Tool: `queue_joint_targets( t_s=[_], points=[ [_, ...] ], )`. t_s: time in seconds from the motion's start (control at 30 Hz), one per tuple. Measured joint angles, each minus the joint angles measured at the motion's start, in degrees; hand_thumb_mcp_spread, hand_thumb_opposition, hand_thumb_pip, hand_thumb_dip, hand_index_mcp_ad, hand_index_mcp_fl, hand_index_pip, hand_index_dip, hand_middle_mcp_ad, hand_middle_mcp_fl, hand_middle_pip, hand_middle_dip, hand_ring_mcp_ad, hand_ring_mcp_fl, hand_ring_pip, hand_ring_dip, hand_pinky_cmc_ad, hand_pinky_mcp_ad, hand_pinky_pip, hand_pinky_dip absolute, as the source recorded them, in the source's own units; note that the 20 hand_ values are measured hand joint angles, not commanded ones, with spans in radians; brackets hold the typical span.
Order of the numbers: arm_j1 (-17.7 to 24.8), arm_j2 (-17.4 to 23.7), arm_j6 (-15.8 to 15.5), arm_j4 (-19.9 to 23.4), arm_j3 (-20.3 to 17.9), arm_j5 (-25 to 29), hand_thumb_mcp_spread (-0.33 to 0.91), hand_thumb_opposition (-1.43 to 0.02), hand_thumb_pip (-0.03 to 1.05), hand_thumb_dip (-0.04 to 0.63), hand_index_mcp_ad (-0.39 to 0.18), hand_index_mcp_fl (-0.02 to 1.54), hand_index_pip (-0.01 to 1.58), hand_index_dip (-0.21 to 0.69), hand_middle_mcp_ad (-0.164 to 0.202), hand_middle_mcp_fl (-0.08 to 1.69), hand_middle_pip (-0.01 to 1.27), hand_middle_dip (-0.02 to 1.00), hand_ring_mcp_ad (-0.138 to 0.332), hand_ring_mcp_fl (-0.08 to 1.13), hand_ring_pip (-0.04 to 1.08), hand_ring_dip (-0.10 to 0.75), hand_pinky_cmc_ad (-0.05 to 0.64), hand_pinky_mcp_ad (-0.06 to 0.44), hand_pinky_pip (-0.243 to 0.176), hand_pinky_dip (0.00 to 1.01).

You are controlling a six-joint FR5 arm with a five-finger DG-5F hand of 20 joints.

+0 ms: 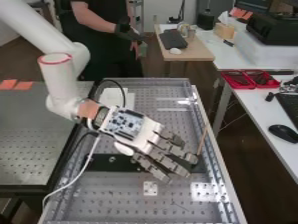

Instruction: Grab the drill bit and place it in the clear container

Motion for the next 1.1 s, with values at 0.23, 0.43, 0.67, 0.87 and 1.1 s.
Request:
queue_joint_targets(
  t_s=[0.23, 0.43, 0.67, 0.87, 1.1],
  points=[
    [-0.4, -1.6, -1.2, 0.5, 2.0, -0.2, 0.37, -0.87, 0.61, 0.239, -0.037, 0.29, 1.14, 0.103, 0.084, 0.02, 0.11, 0.09, 0.166, 0.0, 0.04, -0.038, 0.346, 0.232, -0.122, 0.17],
    [-0.4, -3.0, -2.0, 0.9, 3.6, 0.1, 0.39, -0.88, 0.61, 0.253, -0.054, 0.29, 1.22, 0.103, 0.075, 0.02, 0.11, 0.1, 0.148, 0.0, 0.04, -0.038, 0.346, 0.234, -0.12, 0.17],
    [-0.8, -4.5, -1.7, -3.1, 6.4, -0.5, 0.41, -0.9, 0.62, 0.284, -0.056, 0.03, 1.33, 0.162, 0.056, 0.03, 0.11, 0.11, 0.145, 0.0, 0.05, -0.038, 0.34, 0.227, -0.12, 0.17],
    [-1.3, -5.2, -1.8, -3.9, 7.4, -1.0, 0.41, -0.9, 0.64, 0.304, -0.052, 0.0, 1.43, 0.267, 0.051, 0.03, 0.12, 0.13, 0.145, 0.0, 0.05, -0.038, 0.332, 0.213, -0.124, 0.17],
    [-1.7, -5.5, -3.4, -4.1, 7.9, -1.5, 0.4, -0.9, 0.66, 0.316, -0.052, -0.01, 1.5, 0.316, 0.051, 0.03, 0.12, 0.13, 0.145, 0.0, 0.05, -0.038, 0.328, 0.201, -0.12, 0.17]
  ],
)
